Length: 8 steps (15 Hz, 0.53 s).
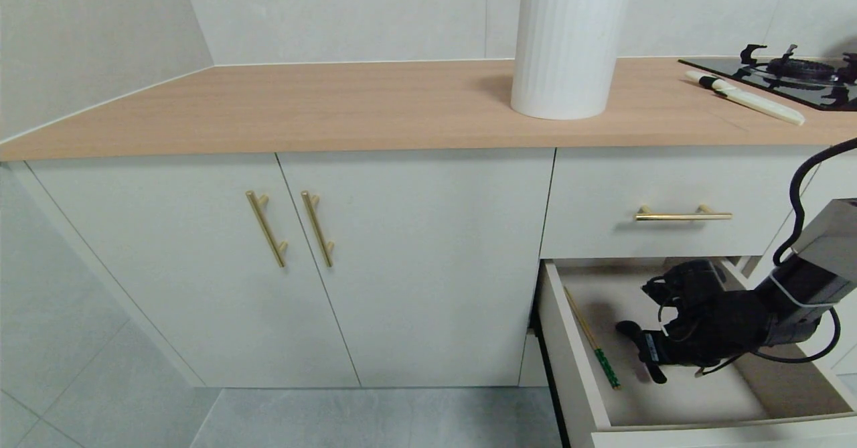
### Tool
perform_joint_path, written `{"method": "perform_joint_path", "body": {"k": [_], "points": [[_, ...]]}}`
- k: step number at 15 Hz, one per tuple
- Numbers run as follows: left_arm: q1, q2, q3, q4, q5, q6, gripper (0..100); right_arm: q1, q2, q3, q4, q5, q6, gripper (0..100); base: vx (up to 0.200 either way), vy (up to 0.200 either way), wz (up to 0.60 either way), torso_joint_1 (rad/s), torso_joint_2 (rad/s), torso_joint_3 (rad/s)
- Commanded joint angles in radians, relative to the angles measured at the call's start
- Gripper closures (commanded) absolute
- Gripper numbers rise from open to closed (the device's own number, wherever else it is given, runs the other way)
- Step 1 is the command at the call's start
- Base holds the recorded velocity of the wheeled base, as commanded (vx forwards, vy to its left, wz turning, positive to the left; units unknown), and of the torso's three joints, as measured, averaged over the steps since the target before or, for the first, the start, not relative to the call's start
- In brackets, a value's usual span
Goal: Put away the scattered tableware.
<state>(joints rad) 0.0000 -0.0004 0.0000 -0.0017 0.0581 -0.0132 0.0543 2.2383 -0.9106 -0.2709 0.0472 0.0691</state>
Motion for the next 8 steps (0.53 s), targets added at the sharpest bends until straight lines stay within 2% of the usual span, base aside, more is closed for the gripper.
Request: {"method": "perform_joint_path", "body": {"k": [1,5,8], "points": [[0.0,0.0,0.0,-0.001,0.0,-0.001,0,-0.001,0.018,0.001,-0.01,0.0,0.0,100,0.0,0.0,0.0,0.0,0.0,0.0],[0.0,0.0,0.0,-0.001,0.0,-0.001,0,-0.001,0.057,0.029,-0.097,-0.032,-0.019,100,0.0,0.0,0.0,0.0,0.0,0.0],[0.0,0.0,0.0,0.0,0.0,-0.001,0,-0.002,0.044,0.033,-0.102,-0.032,-0.019,100,0.0,0.0,0.0,0.0,0.0,0.0]]}}
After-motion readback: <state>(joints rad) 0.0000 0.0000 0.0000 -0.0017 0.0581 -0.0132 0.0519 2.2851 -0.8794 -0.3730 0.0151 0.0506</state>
